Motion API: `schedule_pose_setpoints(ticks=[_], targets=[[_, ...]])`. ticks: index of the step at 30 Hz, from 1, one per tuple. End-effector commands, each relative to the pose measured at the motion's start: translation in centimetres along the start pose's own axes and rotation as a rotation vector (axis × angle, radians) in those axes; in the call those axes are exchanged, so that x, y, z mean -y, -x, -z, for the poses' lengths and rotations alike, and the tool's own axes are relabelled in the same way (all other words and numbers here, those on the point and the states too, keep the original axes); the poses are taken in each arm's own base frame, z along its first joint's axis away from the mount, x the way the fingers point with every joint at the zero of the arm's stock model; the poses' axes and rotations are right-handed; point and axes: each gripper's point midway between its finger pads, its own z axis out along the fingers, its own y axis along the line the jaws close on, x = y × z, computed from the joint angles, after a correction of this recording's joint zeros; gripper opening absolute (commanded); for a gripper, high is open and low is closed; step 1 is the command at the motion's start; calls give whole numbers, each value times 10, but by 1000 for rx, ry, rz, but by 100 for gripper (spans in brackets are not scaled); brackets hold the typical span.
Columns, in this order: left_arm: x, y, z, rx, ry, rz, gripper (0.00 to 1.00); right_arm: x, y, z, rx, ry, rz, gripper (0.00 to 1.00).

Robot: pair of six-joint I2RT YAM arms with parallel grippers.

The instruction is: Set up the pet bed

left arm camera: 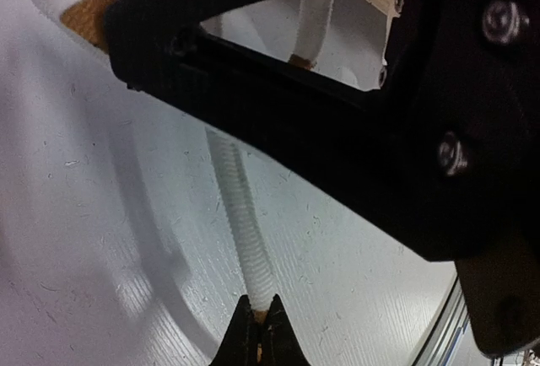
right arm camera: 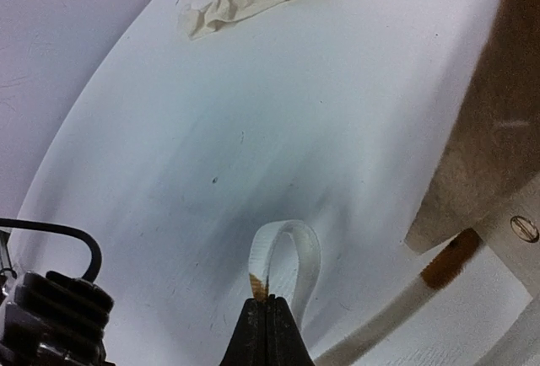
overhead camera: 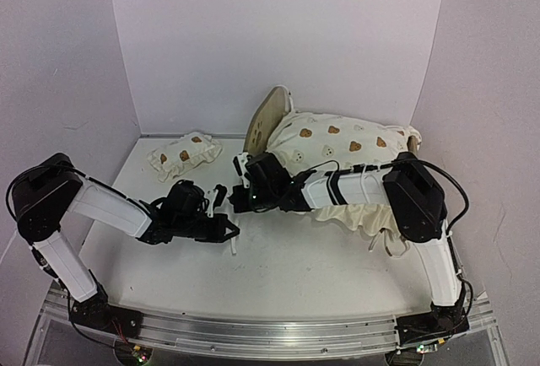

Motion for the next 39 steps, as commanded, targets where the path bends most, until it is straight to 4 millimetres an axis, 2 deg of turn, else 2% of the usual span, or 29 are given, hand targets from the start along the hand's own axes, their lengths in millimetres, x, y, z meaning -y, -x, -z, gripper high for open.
schedule_pose_setpoints(ticks=[1,4,6,10,17,19,22,26,30,35,39], targets=[[21,15,10,57,-68,-39,0,-9,16,10,7,-15,59,6],[25,15,12,52,-85,-44,0,-18,5,11,-94,16,57,18],[26,14,13,51,-91,-43,0,-25,7,28,-111,42,49,31],[29,14,14,48,-102,-33,0,-37,25,71,-142,70,31,49],[46,24,20,57,-159,-22,0,-33,37,136,-146,108,37,58],[52,30,23,70,-173,-17,0,-29,32,145,-142,99,63,60],[63,37,28,69,-214,6,0,-16,15,140,-94,95,64,58],[72,44,29,36,-271,70,0,-11,4,139,88,166,56,48],[74,51,32,10,-311,132,0,-5,-11,125,195,159,117,48],[80,63,37,6,-348,163,0,13,-17,96,336,146,62,52],[85,70,42,13,-369,170,0,11,-7,86,500,190,43,56]])
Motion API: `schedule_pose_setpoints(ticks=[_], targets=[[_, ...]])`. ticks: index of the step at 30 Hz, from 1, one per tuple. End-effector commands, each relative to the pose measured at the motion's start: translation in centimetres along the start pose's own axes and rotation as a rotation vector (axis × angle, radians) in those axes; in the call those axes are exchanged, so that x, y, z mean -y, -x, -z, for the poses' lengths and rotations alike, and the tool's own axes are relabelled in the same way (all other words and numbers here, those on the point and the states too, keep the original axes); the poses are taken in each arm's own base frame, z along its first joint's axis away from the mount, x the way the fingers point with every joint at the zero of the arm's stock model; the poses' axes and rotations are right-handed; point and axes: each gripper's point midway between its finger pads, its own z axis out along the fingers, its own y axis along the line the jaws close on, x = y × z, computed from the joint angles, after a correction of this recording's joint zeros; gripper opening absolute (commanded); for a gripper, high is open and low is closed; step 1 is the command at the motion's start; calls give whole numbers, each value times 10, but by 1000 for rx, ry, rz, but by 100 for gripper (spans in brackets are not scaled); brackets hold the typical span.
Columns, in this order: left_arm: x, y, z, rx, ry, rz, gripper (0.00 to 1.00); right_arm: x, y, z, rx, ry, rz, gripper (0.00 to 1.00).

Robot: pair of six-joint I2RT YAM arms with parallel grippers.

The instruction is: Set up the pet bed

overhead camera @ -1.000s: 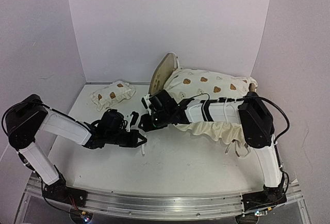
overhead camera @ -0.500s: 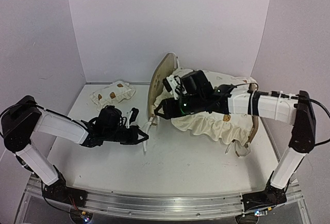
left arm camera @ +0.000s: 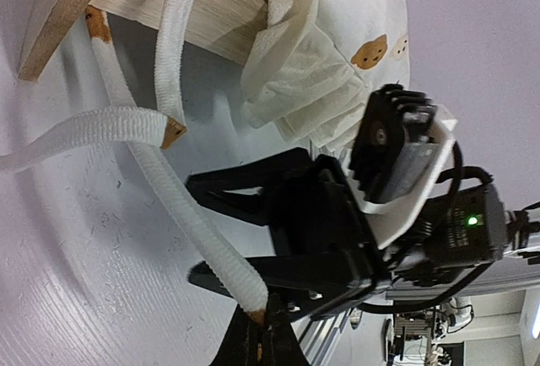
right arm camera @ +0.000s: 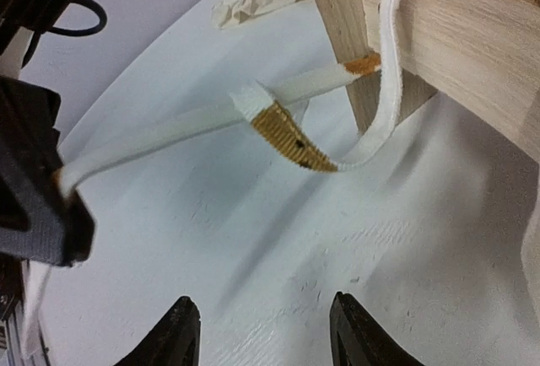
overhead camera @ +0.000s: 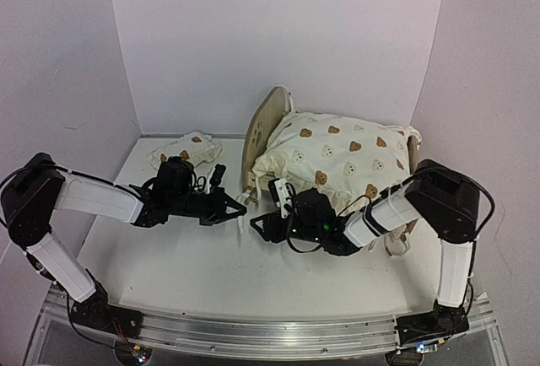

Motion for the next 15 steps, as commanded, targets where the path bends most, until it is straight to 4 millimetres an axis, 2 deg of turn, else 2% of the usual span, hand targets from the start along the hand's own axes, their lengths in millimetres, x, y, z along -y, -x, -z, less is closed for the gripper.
schedule_pose_setpoints(ticks=[1,6,11,15], targets=[[34,22,6,25,-97,-12,0,-16,63,-5,386,86,-24,56],[41,25,8,17,-120,-8,0,-15,78,-25,544,109,-122,61],[43,27,10,23,-128,-20,0,-21,80,-45,645,120,-158,61],[45,29,12,28,-132,-24,0,-25,79,-56,712,42,-141,65]])
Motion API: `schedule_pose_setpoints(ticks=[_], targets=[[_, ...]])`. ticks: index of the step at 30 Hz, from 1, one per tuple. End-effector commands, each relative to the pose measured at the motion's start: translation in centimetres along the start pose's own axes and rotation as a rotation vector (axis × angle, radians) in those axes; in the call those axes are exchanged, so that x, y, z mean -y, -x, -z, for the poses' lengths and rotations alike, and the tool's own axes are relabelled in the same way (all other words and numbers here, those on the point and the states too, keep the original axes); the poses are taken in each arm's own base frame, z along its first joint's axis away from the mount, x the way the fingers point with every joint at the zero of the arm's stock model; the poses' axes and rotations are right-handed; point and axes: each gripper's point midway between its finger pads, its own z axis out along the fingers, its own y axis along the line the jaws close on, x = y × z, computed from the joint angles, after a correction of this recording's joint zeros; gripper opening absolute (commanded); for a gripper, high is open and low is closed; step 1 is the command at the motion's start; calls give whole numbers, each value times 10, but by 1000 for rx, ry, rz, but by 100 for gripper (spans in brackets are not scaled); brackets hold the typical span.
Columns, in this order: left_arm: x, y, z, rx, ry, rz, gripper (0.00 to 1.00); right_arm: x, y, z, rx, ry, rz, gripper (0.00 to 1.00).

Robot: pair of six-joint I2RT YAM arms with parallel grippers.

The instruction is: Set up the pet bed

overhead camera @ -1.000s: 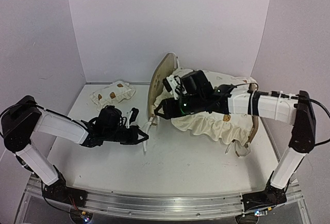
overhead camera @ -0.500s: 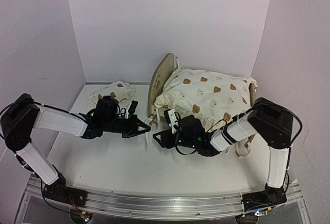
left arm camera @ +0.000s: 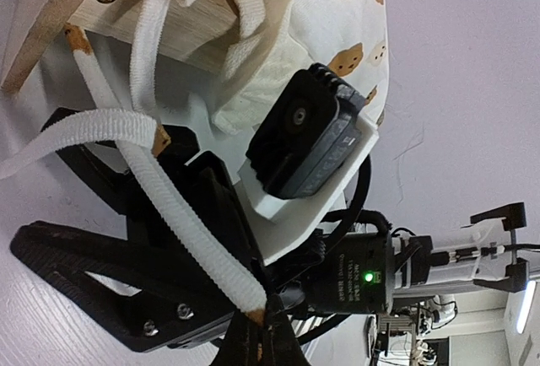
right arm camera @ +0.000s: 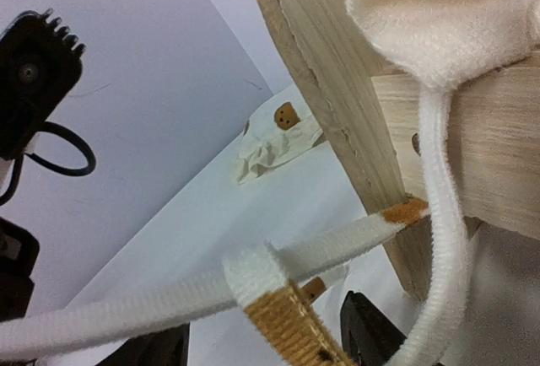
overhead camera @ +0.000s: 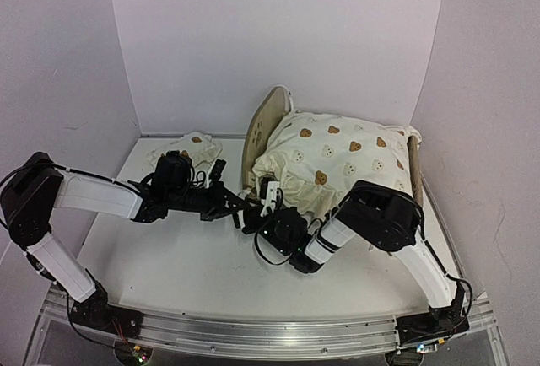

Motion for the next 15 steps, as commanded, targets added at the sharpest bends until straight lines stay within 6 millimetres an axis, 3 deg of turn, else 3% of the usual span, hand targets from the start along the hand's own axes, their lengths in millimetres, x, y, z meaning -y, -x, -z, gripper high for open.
schedule_pose_setpoints(ticks=[1,9,11,15], targets=[[34,19,7,38,-82,-55,0,-19,30,-11,215,-21,-26,65],[39,21,13,51,-89,-72,0,2,17,-31,283,-108,-40,63],[38,21,14,55,-87,-69,0,6,14,-35,287,-126,-34,54],[37,23,17,65,-83,-74,0,8,8,-33,263,-119,-12,26]])
